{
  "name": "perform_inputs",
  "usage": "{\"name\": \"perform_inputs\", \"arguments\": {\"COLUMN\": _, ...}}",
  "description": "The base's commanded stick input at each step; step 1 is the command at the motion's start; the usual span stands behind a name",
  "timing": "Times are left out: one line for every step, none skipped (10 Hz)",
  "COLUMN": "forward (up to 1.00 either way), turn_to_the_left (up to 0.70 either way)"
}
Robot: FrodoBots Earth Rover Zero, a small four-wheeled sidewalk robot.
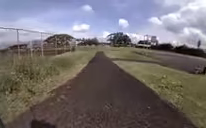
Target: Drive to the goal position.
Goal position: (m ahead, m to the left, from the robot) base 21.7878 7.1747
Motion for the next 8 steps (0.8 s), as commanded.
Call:
{"name": "perform_inputs", "arguments": {"forward": 0.85, "turn_to_the_left": 0.0}}
{"name": "perform_inputs", "arguments": {"forward": 0.85, "turn_to_the_left": 0.0}}
{"name": "perform_inputs", "arguments": {"forward": 0.85, "turn_to_the_left": 0.0}}
{"name": "perform_inputs", "arguments": {"forward": 0.85, "turn_to_the_left": 0.0}}
{"name": "perform_inputs", "arguments": {"forward": 0.85, "turn_to_the_left": 0.0}}
{"name": "perform_inputs", "arguments": {"forward": 0.85, "turn_to_the_left": 0.0}}
{"name": "perform_inputs", "arguments": {"forward": 0.85, "turn_to_the_left": 0.0}}
{"name": "perform_inputs", "arguments": {"forward": 0.85, "turn_to_the_left": 0.0}}
